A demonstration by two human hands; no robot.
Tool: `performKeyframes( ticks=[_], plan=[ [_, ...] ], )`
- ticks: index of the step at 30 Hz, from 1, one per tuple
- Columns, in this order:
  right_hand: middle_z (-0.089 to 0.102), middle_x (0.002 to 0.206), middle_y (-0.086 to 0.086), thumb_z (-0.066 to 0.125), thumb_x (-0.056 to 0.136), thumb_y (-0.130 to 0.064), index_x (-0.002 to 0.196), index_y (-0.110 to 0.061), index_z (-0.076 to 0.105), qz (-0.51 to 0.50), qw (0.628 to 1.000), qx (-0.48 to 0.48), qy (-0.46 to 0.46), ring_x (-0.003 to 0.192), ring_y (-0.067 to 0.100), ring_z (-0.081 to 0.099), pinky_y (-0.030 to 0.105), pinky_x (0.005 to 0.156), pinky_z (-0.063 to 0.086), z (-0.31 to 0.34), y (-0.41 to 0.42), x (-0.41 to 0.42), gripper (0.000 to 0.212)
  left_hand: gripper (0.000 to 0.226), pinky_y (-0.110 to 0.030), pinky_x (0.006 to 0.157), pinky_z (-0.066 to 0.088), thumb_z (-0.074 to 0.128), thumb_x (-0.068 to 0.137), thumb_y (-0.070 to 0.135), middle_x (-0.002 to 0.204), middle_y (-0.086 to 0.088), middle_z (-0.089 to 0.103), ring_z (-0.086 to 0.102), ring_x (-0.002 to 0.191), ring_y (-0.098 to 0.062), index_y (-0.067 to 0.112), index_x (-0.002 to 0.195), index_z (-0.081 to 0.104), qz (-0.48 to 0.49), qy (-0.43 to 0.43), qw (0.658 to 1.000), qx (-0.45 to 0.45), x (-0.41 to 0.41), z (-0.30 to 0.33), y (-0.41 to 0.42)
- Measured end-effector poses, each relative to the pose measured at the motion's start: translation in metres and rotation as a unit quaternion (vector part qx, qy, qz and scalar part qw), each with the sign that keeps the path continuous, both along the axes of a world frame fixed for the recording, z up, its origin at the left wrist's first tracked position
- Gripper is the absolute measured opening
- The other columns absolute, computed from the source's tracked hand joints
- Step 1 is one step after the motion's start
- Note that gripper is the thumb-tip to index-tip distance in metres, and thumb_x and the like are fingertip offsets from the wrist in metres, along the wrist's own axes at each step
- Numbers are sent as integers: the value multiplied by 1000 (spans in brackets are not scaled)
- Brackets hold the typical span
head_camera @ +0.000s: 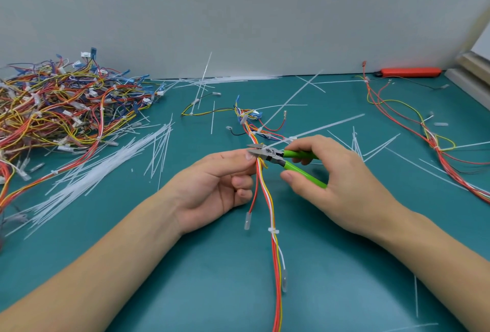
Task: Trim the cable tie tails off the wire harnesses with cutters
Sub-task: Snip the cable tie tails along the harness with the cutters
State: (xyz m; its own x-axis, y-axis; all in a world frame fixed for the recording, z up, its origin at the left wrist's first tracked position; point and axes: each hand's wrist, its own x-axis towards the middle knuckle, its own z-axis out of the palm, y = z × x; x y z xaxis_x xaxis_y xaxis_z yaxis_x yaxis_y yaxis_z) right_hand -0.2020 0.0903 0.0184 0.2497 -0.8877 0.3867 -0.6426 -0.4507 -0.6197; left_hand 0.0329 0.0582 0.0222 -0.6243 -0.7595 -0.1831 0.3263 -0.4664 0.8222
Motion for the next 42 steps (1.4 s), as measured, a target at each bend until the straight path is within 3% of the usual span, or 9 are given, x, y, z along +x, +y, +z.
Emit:
performKeyframes(
  ticks=[3, 10, 14, 18, 21, 29, 33, 36, 42],
  plan=[
    [63, 104, -19, 66, 90, -48, 113, -34, 61, -2, 1000, 0, -5, 100, 9, 60, 29, 91, 48, 0, 0, 0, 27, 14, -19, 56, 40, 63, 92, 17, 73, 8, 53, 39, 54, -4, 17, 88, 77, 2, -5, 1000, -6, 0, 0, 0],
    [63, 86, -11, 62, 86, -61, 101, -39, 58, -14, 1000, 0, -16, 82, 16, 57, 41, 74, 51, 2, 0, 1, 27, 14, -19, 56, 41, 64, 92, 18, 75, 9, 55, 40, 54, -3, 16, 98, 77, -2, 6, 1000, -3, 0, -1, -1],
    [66, 89, -11, 62, 86, -62, 102, -39, 59, -17, 1000, -1, -21, 82, 16, 58, 41, 75, 52, 1, 1, 1, 29, 13, -19, 57, 41, 64, 92, 18, 74, 8, 55, 40, 55, -4, 17, 94, 77, 0, 4, 1000, -6, 0, 0, 0],
    [66, 106, -23, 66, 86, -57, 115, -39, 64, -18, 999, -8, -25, 106, 7, 63, 32, 95, 51, 0, 2, 0, 34, 15, -20, 58, 42, 62, 94, 17, 76, 8, 57, 40, 56, -4, 17, 86, 75, 1, -8, 1000, -16, -1, -1, 0],
    [65, 111, -25, 68, 87, -52, 121, -35, 65, -15, 1000, -7, -16, 111, 5, 62, 33, 99, 50, 0, 2, 0, 38, 15, -20, 57, 42, 62, 94, 16, 77, 7, 57, 40, 56, -5, 16, 85, 74, 1, -10, 1000, -13, -1, -1, 0],
    [68, 104, -18, 69, 88, -49, 113, -32, 67, -14, 1000, 4, -24, 105, 9, 65, 36, 94, 52, 1, 2, 1, 30, 14, -20, 58, 43, 61, 95, 16, 72, 8, 58, 40, 56, -4, 15, 88, 74, 1, -10, 1000, -14, 0, -2, 0],
    [66, 81, -7, 70, 86, -50, 95, -30, 67, -8, 999, 19, -38, 75, 15, 60, 41, 73, 52, 5, 2, 1, 22, 14, -20, 57, 43, 62, 94, 16, 73, 7, 58, 41, 55, -4, 14, 90, 75, 1, -6, 1000, -12, 0, -2, -1],
    [58, 72, -3, 70, 85, -51, 90, -31, 65, -12, 999, 18, -26, 67, 17, 50, 40, 63, 47, 6, 1, -1, 21, 11, -21, 57, 42, 62, 94, 16, 74, 7, 56, 41, 55, -5, 11, 96, 72, -2, -8, 1000, -10, 0, -3, -2],
    [65, 83, -8, 71, 84, -52, 96, -34, 66, -16, 999, 15, -29, 77, 16, 58, 39, 73, 51, 3, 2, 0, 22, 12, -20, 57, 41, 63, 93, 16, 71, 8, 56, 41, 55, -5, 15, 90, 75, 1, -8, 1000, -11, -1, -1, 0]
  ],
)
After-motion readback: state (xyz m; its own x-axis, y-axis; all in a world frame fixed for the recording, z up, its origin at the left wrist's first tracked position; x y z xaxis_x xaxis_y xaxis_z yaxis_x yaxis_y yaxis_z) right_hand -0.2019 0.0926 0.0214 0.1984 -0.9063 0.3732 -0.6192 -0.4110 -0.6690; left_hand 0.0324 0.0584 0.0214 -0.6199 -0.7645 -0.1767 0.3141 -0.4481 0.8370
